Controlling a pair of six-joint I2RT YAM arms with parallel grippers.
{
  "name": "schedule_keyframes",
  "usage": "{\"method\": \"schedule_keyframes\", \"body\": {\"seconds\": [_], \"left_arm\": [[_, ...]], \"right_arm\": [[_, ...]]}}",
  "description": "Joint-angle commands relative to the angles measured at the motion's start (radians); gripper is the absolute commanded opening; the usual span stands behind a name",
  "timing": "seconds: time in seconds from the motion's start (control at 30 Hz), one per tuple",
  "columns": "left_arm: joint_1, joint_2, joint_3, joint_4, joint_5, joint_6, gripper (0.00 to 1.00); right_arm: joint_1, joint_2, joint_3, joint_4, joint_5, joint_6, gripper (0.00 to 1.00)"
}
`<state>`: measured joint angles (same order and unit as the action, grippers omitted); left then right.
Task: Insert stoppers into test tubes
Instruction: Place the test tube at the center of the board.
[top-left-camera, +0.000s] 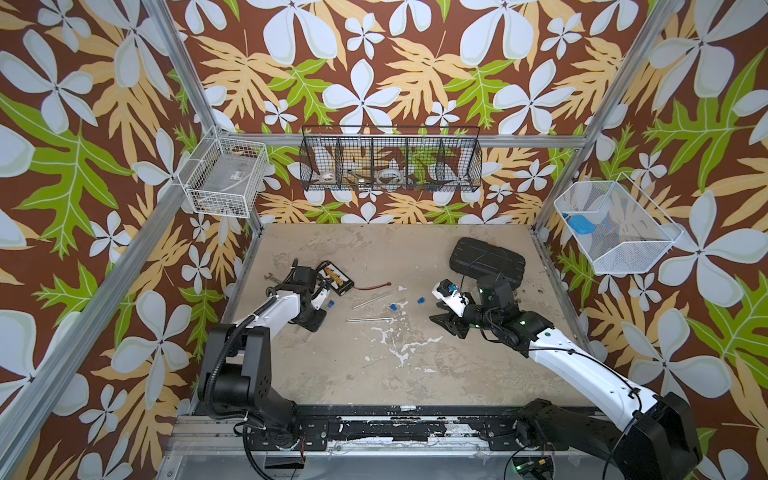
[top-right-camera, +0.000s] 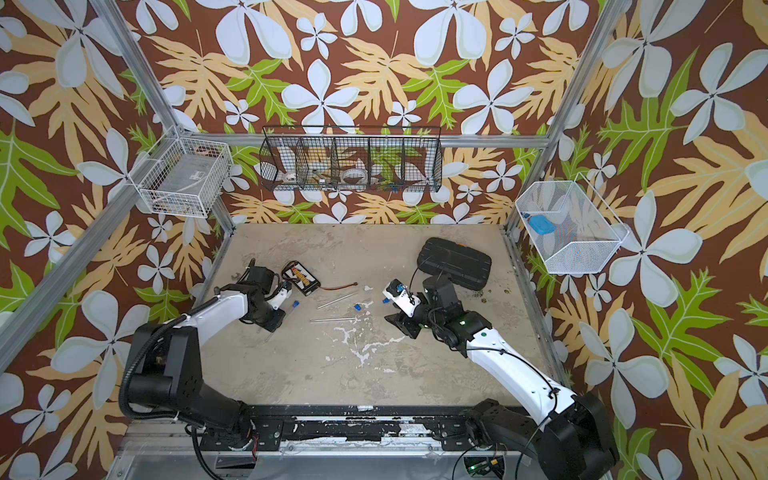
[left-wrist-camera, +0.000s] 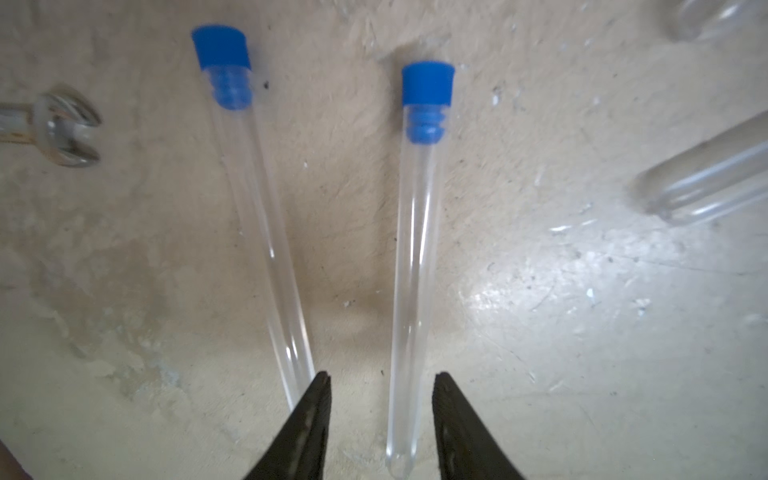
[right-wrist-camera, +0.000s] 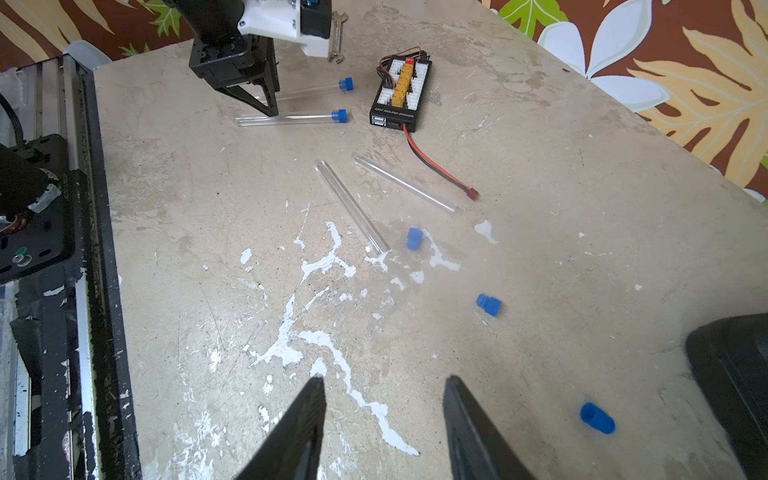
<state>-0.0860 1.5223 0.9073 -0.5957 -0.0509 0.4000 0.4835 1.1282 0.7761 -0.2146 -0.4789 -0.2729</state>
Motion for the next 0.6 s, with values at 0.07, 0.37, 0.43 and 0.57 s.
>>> {"method": "schedule_keyframes", "body": {"seconds": [0.07,0.37,0.43,0.57], "left_arm": [[0.001,-0.114,-0.01,-0.001,0.058,0.033,0.43],[-0.041,-0.312,0.007,0.042,0.229,0.172,0.41],[-0.103,-0.308,0.002,0.053,0.254,0.206,0.4],[-0.263,-0.294,-0.03,0.115,0.26,0.302,0.4]], "right_arm": [[-0.011,-0.017,-0.012,0.025,-0.041,0.041,0.49],[-0.026,-0.067,-0.083,0.144,0.02,0.189,0.51],[-0.028,-0.084,-0.103,0.176,0.046,0.23,0.51],[-0.028,-0.12,-0.139,0.21,0.107,0.287,0.51]]}}
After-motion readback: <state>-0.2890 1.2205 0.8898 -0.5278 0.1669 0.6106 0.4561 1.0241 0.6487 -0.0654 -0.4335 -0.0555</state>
